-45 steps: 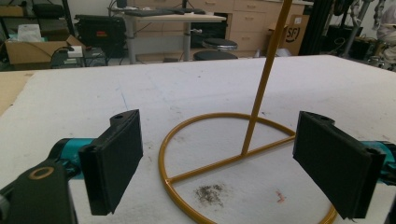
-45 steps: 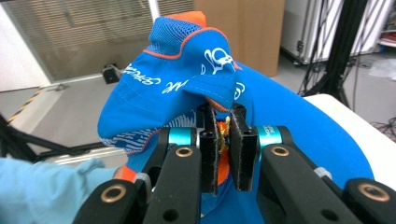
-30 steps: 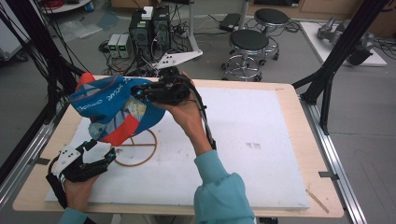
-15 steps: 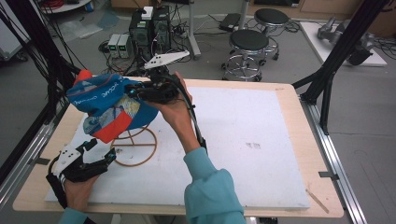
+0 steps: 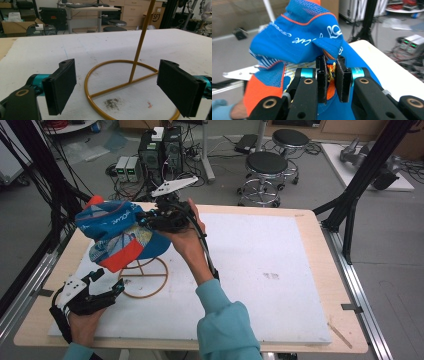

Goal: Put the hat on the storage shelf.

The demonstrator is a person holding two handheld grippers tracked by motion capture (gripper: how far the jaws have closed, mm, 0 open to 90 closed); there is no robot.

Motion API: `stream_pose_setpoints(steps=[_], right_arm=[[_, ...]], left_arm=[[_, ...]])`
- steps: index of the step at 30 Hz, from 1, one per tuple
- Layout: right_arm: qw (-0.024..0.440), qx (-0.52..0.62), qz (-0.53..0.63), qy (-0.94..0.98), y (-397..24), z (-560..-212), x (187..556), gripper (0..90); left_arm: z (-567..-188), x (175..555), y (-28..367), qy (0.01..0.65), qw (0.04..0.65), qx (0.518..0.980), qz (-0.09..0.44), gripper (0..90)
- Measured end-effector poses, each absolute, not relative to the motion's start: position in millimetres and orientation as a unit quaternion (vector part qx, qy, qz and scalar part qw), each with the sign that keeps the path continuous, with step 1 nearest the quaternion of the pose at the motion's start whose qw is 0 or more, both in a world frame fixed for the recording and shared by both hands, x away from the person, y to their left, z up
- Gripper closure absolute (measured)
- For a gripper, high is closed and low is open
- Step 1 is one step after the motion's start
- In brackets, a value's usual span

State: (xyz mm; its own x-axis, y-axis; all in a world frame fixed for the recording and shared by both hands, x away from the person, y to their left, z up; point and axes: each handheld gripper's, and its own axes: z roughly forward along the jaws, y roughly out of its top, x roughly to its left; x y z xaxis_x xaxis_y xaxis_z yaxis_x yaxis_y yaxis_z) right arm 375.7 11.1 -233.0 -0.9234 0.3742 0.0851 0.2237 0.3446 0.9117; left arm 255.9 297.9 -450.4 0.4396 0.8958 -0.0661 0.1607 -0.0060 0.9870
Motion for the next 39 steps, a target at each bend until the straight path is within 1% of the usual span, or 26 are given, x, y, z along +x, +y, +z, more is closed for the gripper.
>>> stream_pose_setpoints(steps=[3, 8, 10, 13, 15, 16, 18, 23, 26, 31, 34, 36, 39], right_arm=[[0.07, 0.19, 0.542, 0.816, 10, -233, 376, 79.4], [0.07, 0.191, 0.546, 0.813, 11, -237, 375, 69.4], [0.069, 0.188, 0.546, 0.814, 12, -237, 376, 68.3], [0.073, 0.19, 0.542, 0.815, 11, -237, 375, 60.5], [0.077, 0.196, 0.539, 0.815, 11, -238, 376, 50.1], [0.075, 0.199, 0.537, 0.816, 11, -238, 376, 51.6], [0.073, 0.197, 0.537, 0.817, 11, -239, 375, 50.2], [0.07, 0.195, 0.547, 0.811, 12, -238, 373, 34.8], [0.073, 0.193, 0.541, 0.816, 13, -239, 372, 30.1], [0.071, 0.184, 0.541, 0.817, 11, -238, 370, 29.3], [0.075, 0.185, 0.542, 0.816, 9, -238, 368, 24.3], [0.08, 0.183, 0.547, 0.813, 6, -238, 366, 23.9], [0.089, 0.183, 0.546, 0.813, -3, -239, 362, 20.2]], left_arm=[[-450, 256, 298, 0.418, 0.567, 0.631, 0.324, 16.3], [-450, 256, 298, 0.418, 0.567, 0.631, 0.324, 16.3], [-450, 256, 298, 0.417, 0.567, 0.632, 0.325, 16.2], [-450, 256, 298, 0.417, 0.567, 0.632, 0.325, 16.3], [-450, 256, 298, 0.417, 0.568, 0.631, 0.325, 16.3], [-450, 256, 298, 0.417, 0.567, 0.632, 0.325, 16.3], [-450, 256, 298, 0.417, 0.567, 0.632, 0.324, 16.2], [-450, 256, 298, 0.417, 0.567, 0.632, 0.324, 16.3], [-450, 256, 298, 0.417, 0.567, 0.632, 0.324, 16.2], [-450, 256, 298, 0.417, 0.567, 0.632, 0.324, 16.3], [-450, 256, 298, 0.417, 0.567, 0.632, 0.324, 16.3], [-450, 256, 298, 0.416, 0.567, 0.632, 0.325, 16.2], [-450, 256, 298, 0.416, 0.567, 0.633, 0.325, 16.3]])
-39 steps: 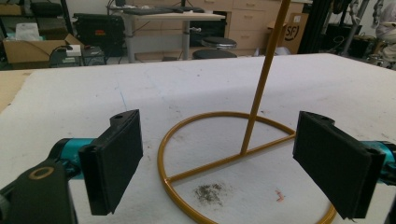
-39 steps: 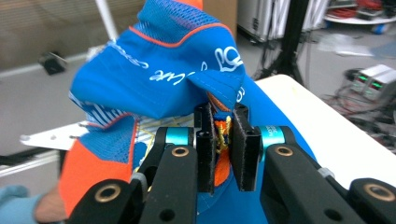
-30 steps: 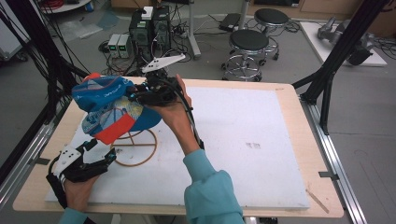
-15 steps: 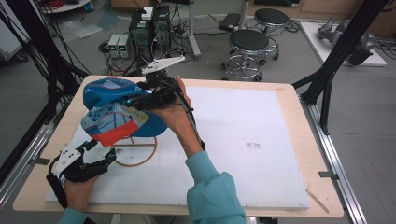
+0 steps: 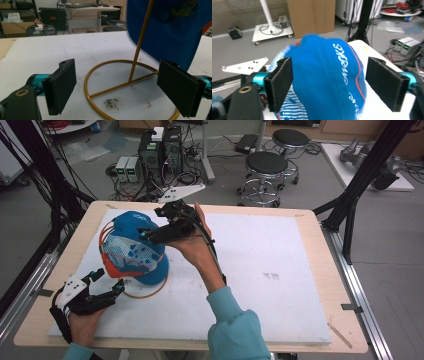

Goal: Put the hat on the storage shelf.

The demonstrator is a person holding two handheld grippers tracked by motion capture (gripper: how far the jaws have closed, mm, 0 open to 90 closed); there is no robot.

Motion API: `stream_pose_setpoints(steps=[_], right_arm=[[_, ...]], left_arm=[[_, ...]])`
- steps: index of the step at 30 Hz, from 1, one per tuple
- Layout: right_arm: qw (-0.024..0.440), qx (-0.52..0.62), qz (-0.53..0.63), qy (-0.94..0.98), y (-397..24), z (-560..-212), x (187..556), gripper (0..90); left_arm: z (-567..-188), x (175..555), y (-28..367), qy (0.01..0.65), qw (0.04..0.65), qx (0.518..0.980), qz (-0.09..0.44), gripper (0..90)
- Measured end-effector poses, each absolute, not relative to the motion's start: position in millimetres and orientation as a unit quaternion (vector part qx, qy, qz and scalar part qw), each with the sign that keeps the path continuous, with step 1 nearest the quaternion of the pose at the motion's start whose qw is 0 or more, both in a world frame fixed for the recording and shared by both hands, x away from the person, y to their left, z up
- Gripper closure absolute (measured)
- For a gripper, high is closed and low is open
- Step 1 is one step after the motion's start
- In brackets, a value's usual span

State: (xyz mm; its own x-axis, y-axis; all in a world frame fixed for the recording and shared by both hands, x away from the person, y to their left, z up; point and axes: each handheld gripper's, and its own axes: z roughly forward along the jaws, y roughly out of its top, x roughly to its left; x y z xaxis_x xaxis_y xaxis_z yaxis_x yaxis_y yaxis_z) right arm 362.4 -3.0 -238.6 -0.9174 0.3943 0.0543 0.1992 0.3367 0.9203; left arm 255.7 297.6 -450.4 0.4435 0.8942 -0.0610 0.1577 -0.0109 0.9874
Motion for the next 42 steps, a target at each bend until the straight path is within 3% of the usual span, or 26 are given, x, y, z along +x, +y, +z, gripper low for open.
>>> stream_pose_setpoints(steps=[18, 33, 42], right_arm=[[0.155, 0.244, 0.562, 0.775, -112, -269, 321, 11.9], [0.234, 0.334, 0.583, 0.703, -204, -333, 280, 11.7], [0.3, 0.395, 0.557, 0.666, -251, -400, 248, 11.7]], left_arm=[[-450, 255, 297, 0.412, 0.565, 0.635, 0.327, 16.2], [-450, 254, 296, 0.408, 0.566, 0.635, 0.332, 16.2], [-450, 254, 297, 0.412, 0.566, 0.633, 0.331, 16.2]])
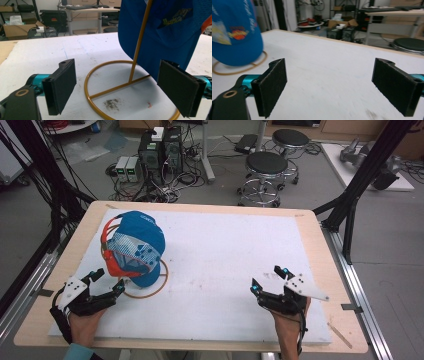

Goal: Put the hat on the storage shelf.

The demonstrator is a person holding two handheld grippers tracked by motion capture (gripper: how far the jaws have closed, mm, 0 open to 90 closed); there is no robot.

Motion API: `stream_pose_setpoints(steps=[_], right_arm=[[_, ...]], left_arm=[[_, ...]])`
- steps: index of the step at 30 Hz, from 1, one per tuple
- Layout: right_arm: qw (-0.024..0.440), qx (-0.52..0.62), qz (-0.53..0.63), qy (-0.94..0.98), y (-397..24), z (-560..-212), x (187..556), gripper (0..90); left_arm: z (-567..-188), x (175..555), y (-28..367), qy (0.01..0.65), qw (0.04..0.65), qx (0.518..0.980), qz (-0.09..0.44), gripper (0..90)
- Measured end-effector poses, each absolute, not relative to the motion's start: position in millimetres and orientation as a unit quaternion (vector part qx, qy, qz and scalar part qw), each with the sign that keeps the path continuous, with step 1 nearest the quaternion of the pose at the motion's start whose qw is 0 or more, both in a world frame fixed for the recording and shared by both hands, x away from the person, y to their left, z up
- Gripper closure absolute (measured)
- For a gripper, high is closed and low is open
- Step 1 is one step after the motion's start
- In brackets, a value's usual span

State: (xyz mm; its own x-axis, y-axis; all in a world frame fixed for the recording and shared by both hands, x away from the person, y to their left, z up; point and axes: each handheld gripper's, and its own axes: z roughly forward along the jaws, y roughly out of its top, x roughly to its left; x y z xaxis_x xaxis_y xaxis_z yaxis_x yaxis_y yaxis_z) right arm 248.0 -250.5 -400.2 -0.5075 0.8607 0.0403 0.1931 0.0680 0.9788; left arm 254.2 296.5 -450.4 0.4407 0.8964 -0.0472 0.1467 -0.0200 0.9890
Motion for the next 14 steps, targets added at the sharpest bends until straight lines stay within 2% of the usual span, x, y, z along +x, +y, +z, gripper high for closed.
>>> stream_pose_setpoints(steps=[6, 14], right_arm=[[0.306, 0.427, 0.55, 0.65, -265, -434, 242, 11.7], [0.32, 0.424, 0.541, 0.653, -259, -446, 243, 11.7]], left_arm=[[-451, 254, 296, 0.414, 0.566, 0.63, 0.332, 16.2], [-451, 253, 296, 0.408, 0.569, 0.631, 0.335, 16.1]])
